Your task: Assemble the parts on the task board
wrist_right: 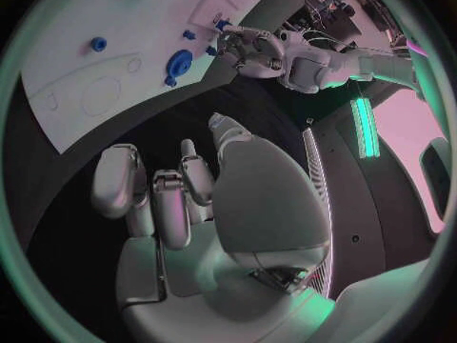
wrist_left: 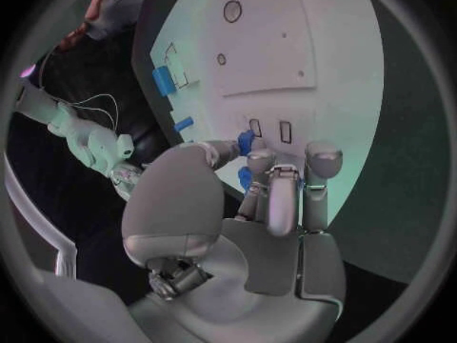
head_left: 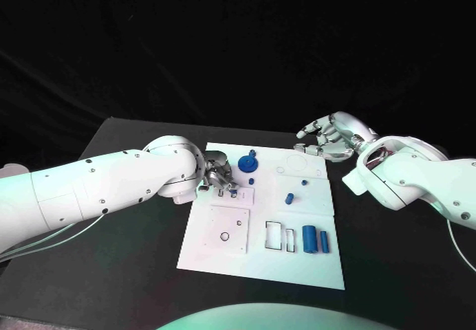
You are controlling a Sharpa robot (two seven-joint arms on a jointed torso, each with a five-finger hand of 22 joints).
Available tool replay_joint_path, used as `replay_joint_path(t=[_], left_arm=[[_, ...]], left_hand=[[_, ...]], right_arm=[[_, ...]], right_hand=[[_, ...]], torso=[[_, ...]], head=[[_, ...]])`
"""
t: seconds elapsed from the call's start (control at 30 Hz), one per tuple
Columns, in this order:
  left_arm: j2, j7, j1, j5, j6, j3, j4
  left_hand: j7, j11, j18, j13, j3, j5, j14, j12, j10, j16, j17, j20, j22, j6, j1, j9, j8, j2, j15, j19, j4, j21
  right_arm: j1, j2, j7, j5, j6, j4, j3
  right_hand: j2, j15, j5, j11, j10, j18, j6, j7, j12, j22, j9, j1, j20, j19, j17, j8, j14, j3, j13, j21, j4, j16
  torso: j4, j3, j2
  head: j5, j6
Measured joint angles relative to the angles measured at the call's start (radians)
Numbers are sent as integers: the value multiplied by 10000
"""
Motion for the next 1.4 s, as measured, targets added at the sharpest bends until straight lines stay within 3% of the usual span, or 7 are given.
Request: replay_joint_path(t=[0.33,0.4,0.8,0.9,1.4], left_arm=[[51,-13,-24,-249,231,-41,-14],[67,-15,-28,-305,254,-44,-20],[97,-17,-50,-552,311,-49,-13],[83,-17,-53,-582,342,-49,3],[68,-17,-50,-676,535,-40,40]], left_hand=[[-22,-1,0,0,28,-1,0,0,70,0,0,-37,60,25,-108,-1,0,-29,0,37,27,0],[-23,-1,1,-1,319,-35,0,0,70,0,0,-1,76,25,-170,-4,-1,-91,0,74,-264,40],[-19,0,0,22,319,-52,0,37,69,-1,0,-2,117,23,-198,-9,-4,-118,0,73,-265,39],[-16,-36,-157,33,319,-55,0,37,104,-1,0,-2,138,20,-197,-11,-4,-118,1,72,-265,39],[-22,-3,-155,33,319,-31,-36,40,141,44,0,-20,257,26,-199,2,40,-116,-35,161,-265,124]], right_arm=[[0,-1,-2,-27,-2,7,0],[0,-1,-1,-30,-3,7,0],[-1,0,1,-42,-4,11,0],[-1,0,2,-43,-4,6,0],[-5,12,4,-48,-2,-6,0]], right_hand=[[0,0,56,-36,-37,0,0,0,0,-12,9,0,0,0,-1,0,0,0,-36,-51,0,-56],[0,0,56,-36,-37,0,0,0,0,-11,9,0,0,0,-1,0,0,0,-38,-51,0,-56],[0,0,56,-36,-37,-1,0,0,0,-22,7,0,-37,-37,-2,0,0,27,-38,-51,27,-56],[0,0,56,-36,-36,-1,0,0,0,-22,7,0,-37,-37,-3,0,0,27,-38,-51,27,-56],[0,0,56,-36,-36,-1,0,0,0,-21,6,0,-36,-36,-4,0,0,27,-37,-51,27,-56]], torso=[[0,1,1],[3,-1,1],[5,-5,1],[5,-5,1],[0,-5,-6]], head=[[0,-43],[0,-50],[0,-90],[0,-106],[7,-153]])
